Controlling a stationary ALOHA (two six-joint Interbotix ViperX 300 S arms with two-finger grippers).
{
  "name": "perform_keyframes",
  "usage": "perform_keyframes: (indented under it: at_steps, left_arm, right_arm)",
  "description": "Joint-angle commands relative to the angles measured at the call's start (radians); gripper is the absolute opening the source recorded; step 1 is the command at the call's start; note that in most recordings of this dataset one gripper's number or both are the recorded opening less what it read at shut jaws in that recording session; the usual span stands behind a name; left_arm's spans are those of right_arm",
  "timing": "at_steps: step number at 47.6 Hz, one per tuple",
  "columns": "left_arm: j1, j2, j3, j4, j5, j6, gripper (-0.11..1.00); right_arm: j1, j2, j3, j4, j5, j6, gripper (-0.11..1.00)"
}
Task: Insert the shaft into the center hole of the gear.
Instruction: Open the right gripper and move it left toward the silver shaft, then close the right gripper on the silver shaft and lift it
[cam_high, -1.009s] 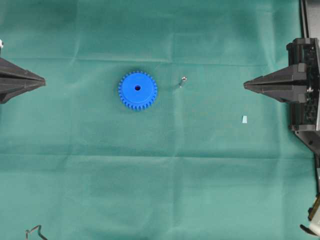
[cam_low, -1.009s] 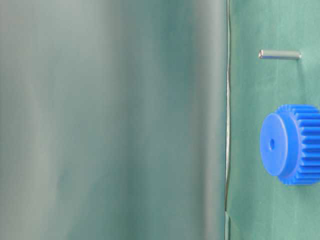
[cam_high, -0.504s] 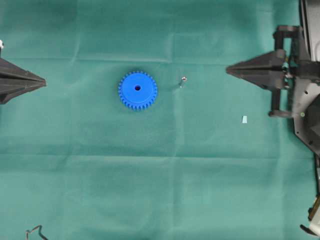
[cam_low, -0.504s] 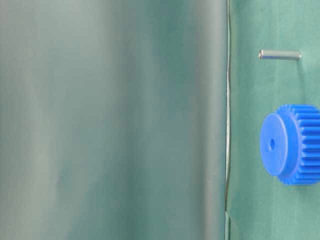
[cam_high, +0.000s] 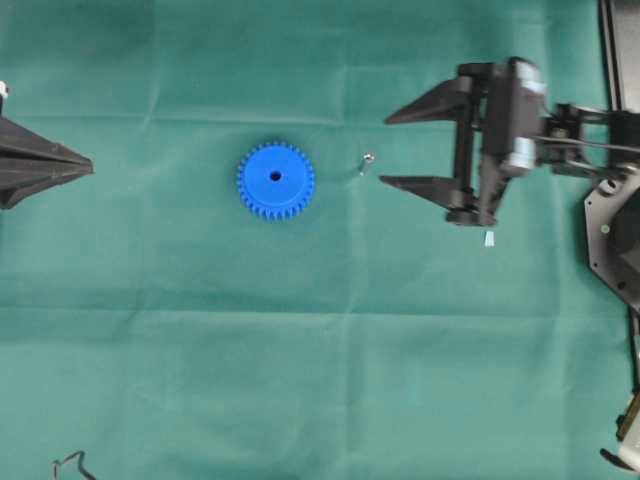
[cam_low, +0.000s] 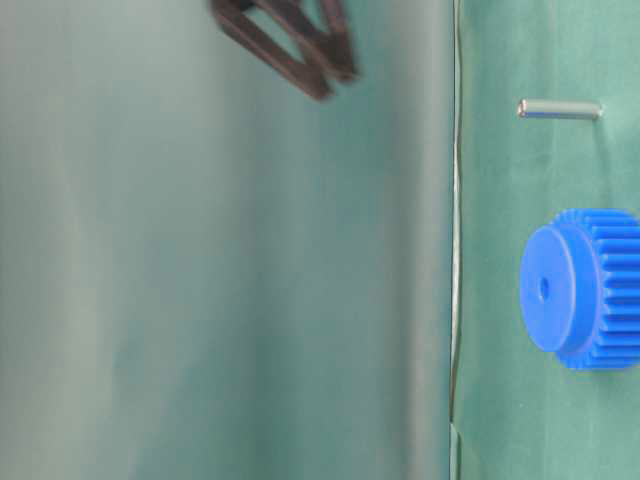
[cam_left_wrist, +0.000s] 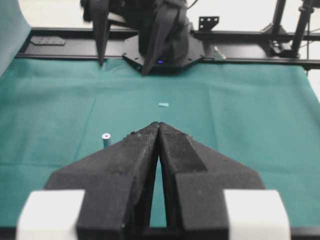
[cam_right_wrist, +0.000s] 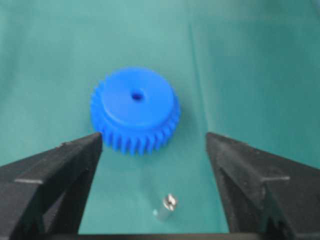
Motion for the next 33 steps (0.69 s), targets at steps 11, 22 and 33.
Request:
perform_keyframes:
  at_steps: [11,22,33]
  left_arm:
    - [-0.003,0.011,-0.026,0.005,-0.003,-0.002,0.0]
    - [-0.002,0.011,-0.026,0.003,0.0,-0.002,0.0]
    - [-0.002,0.011,-0.025,0.003,0.0,-0.002,0.0]
  right_arm:
    - [-0.066,0.196,-0.037,0.005,-0.051,0.015,0.86]
    - [-0.084,0.291,-0.04,0.012,-0.064,0.02,0.85]
    - [-0.095,0.328,-0.043,0.012,-0.083,0.02,0.85]
